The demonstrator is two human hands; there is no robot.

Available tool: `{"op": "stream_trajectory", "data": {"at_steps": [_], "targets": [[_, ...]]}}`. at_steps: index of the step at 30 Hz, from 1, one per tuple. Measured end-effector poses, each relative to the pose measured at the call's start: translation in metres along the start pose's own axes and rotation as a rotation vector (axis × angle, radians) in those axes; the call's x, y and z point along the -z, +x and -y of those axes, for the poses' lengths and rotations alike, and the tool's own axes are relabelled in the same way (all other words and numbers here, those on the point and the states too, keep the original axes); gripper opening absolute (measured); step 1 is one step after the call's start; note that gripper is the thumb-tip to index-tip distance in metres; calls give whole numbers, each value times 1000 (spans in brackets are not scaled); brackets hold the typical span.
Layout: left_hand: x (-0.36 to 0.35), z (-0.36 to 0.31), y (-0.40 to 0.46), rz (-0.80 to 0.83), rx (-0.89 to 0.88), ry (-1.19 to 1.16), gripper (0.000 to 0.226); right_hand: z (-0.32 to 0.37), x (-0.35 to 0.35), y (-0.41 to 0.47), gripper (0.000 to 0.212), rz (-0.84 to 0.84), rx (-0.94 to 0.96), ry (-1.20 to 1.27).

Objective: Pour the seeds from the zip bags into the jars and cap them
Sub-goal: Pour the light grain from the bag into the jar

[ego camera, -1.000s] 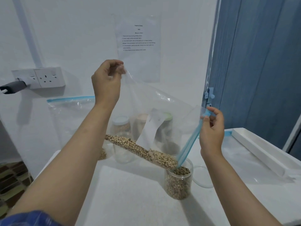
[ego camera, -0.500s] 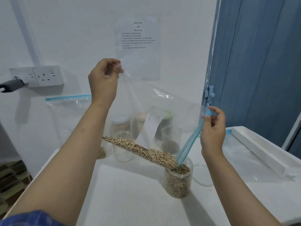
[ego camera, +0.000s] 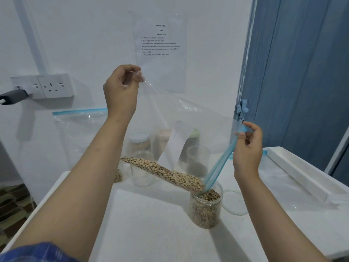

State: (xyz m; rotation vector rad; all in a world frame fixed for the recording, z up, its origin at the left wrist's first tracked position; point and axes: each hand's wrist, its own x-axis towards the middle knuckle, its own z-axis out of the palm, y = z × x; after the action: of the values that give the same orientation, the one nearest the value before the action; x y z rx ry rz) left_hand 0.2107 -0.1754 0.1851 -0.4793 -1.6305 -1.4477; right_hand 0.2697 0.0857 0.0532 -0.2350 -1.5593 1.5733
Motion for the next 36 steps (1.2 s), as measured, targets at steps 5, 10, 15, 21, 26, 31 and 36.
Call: {"op": "stream_trajectory", "data": {"at_steps": [5,10,15,21,26,31,36], "targets": [[1,-2,1,-1,-7,7,22,1,0,1,27,5,16,-7],[1,-4,1,-4,-13,10,20,1,1,1,27,-8,22,-6],[-2,-4,-4,18,-11,13,16,-3,4,0,28,63,6,-59],[-7,-3,-8,38,-10,17,13,2,8,11,25,142,246,-408],[-9,-5,-8,29,-13,18,12,15,2,18,30,276,396,-663],[-8,-4,-9,29,-29,25,13,20,-6,20,18,315,447,-595],[1,4,-13,151,-84,126,11,12,-1,18,16,293,448,-399]]}}
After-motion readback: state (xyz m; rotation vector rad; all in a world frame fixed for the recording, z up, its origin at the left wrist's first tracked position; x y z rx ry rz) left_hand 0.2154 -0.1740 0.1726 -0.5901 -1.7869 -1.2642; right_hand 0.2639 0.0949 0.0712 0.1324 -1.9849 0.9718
